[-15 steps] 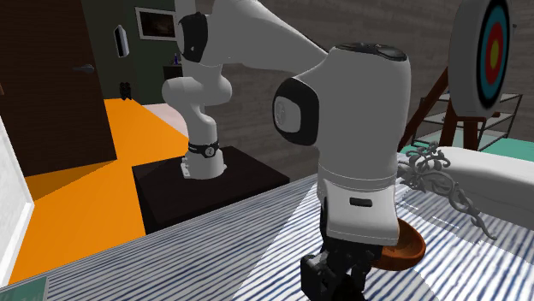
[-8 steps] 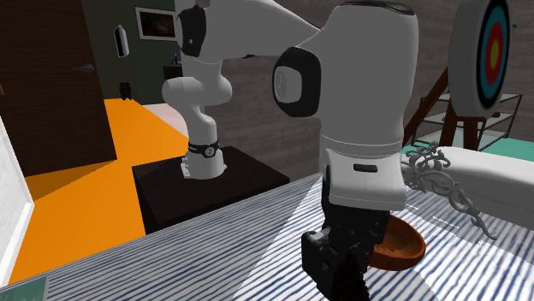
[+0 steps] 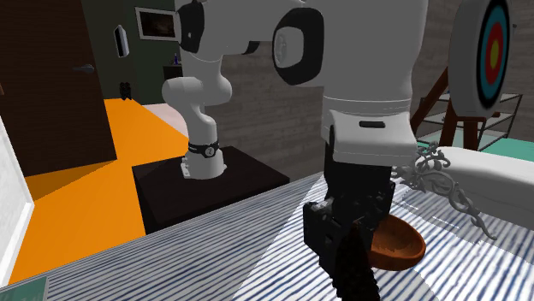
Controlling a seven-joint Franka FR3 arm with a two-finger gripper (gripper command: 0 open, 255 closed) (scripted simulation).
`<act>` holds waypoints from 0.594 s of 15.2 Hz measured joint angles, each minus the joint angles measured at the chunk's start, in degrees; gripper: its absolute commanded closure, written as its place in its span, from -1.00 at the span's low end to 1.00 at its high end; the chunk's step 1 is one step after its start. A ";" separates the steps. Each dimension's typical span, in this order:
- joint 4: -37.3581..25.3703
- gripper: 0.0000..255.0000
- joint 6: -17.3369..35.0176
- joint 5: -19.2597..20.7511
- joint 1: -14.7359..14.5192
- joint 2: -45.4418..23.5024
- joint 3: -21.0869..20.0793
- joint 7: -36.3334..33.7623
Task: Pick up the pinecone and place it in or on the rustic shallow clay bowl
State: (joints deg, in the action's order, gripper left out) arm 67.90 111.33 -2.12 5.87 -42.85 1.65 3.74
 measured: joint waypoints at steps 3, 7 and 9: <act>-1.60 1.00 -2.09 0.03 0.03 0.49 0.02 -0.04; -3.07 1.00 -4.24 0.06 0.05 1.18 0.04 -0.07; 0.76 1.00 -2.77 0.20 -1.02 3.53 -0.12 -1.22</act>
State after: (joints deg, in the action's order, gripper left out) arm 68.66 108.56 -1.92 4.85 -39.32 1.53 2.52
